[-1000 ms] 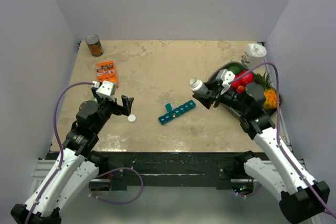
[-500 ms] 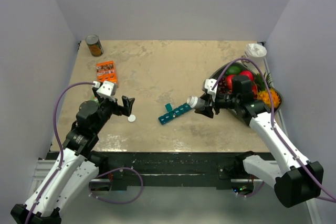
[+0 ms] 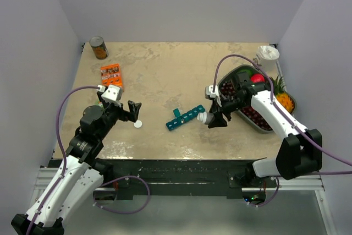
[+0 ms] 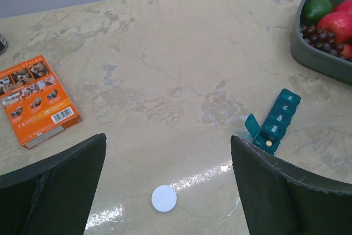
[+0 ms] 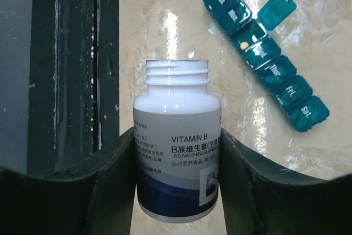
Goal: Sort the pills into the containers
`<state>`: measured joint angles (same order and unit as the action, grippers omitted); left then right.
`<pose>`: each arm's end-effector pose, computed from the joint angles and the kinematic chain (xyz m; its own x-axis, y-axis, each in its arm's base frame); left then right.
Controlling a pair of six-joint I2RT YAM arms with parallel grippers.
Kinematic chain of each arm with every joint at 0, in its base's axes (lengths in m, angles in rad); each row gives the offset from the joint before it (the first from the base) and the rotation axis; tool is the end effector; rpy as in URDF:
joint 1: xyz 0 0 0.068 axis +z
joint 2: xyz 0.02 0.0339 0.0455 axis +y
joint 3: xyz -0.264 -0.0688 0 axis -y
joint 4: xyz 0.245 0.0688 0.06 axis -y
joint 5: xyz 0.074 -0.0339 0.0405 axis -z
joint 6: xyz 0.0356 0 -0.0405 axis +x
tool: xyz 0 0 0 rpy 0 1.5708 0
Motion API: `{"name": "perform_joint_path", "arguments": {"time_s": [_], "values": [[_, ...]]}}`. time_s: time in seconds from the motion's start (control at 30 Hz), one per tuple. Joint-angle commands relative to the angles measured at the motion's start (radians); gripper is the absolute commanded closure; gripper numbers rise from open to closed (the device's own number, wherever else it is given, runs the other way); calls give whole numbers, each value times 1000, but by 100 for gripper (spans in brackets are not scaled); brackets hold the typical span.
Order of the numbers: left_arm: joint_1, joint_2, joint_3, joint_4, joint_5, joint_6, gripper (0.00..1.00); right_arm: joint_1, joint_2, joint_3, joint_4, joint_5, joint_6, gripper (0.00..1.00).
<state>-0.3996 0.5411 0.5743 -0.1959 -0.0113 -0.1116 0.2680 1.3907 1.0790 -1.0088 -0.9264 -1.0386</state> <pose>0.1335 -0.0559 0.2998 -0.1905 -0.0404 -0.9809 0.3598 0.9268 -0.1081 0.2315 0.0931 0.2628 -0.1725 -0.5842 -0.7931 -0.9827 0.0463 0.1796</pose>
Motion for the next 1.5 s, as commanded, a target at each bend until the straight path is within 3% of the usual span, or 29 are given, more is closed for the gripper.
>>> {"name": "perform_joint_path", "arguments": {"time_s": [0.0,0.3,0.63,1.47], "values": [[7,-6,9,44,-6,12,1,16,-73,7,30,-58,-18,100],[7,-9,10,44,-10,15,1,212,-68,-114,257,139,101,100],[7,-9,10,42,-22,16,1,249,21,-83,271,139,57,100],[7,-3,15,35,-44,15,1,316,36,-111,349,302,143,100]]}}
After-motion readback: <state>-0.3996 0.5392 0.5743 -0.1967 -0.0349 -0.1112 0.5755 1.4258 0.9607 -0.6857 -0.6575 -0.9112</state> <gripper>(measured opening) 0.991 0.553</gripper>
